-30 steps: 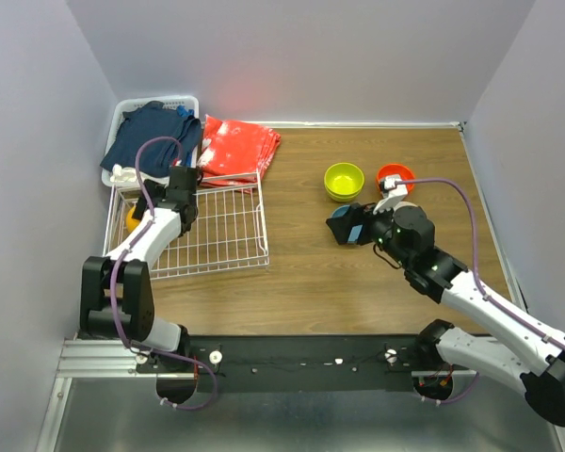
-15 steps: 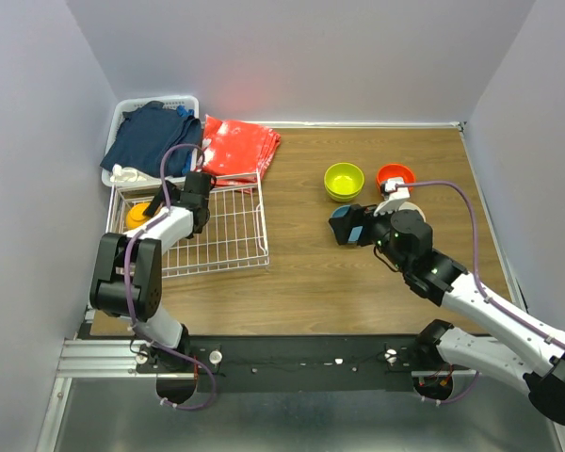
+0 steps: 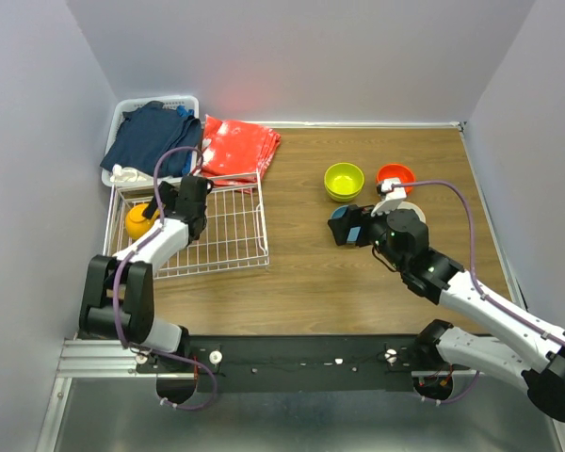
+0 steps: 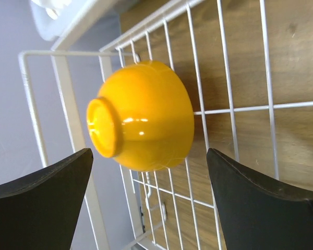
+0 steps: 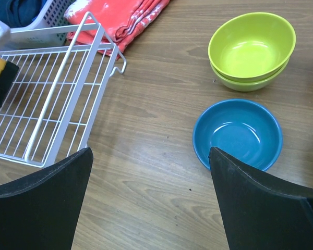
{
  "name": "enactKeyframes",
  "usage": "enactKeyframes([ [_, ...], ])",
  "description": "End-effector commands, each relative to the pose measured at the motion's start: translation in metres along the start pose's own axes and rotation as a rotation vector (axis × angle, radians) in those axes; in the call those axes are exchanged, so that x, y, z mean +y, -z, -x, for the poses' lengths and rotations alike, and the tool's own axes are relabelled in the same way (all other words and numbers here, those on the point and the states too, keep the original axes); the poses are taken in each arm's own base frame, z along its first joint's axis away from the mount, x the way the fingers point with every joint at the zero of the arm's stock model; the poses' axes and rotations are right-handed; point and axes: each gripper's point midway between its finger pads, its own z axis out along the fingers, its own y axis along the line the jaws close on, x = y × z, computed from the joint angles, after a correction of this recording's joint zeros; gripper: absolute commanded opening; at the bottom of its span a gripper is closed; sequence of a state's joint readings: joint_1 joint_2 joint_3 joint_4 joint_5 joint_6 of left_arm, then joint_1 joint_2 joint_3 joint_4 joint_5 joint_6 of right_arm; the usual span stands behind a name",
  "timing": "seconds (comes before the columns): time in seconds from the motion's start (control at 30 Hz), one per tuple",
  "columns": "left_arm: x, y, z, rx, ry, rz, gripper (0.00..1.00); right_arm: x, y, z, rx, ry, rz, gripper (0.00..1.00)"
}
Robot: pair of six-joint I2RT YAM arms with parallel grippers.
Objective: Unload the bowls from the dish rack
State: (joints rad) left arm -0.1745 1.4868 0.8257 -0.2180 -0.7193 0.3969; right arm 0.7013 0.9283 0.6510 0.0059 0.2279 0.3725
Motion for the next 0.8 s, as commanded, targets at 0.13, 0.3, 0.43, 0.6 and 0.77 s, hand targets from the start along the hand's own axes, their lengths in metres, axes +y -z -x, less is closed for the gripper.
enactKeyframes([
  [0.13, 0.024, 0.016, 0.015, -0.119, 0.097, 0.041, 0.99, -0.002, -0.001, -0.006, 0.004, 0.014, -0.008, 1.00],
  [0.3, 0.021, 0.005, 0.004, -0.060, 0.064, 0.073, 0.99, -0.001, 0.001, -0.006, 0.002, 0.014, -0.004, 1.00],
  [0.43, 0.013, -0.004, -0.004, -0.018, 0.035, 0.082, 0.98, -0.001, 0.002, -0.006, 0.001, 0.016, -0.004, 1.00],
  [0.6, 0.021, -0.007, -0.008, -0.008, 0.057, 0.121, 0.98, 0.000, 0.001, -0.007, 0.002, 0.014, -0.001, 1.00],
  [0.77, 0.016, -0.012, -0.009, -0.004, 0.059, 0.099, 0.96, 0.000, 0.001, -0.007, 0.000, 0.014, 0.000, 1.00],
])
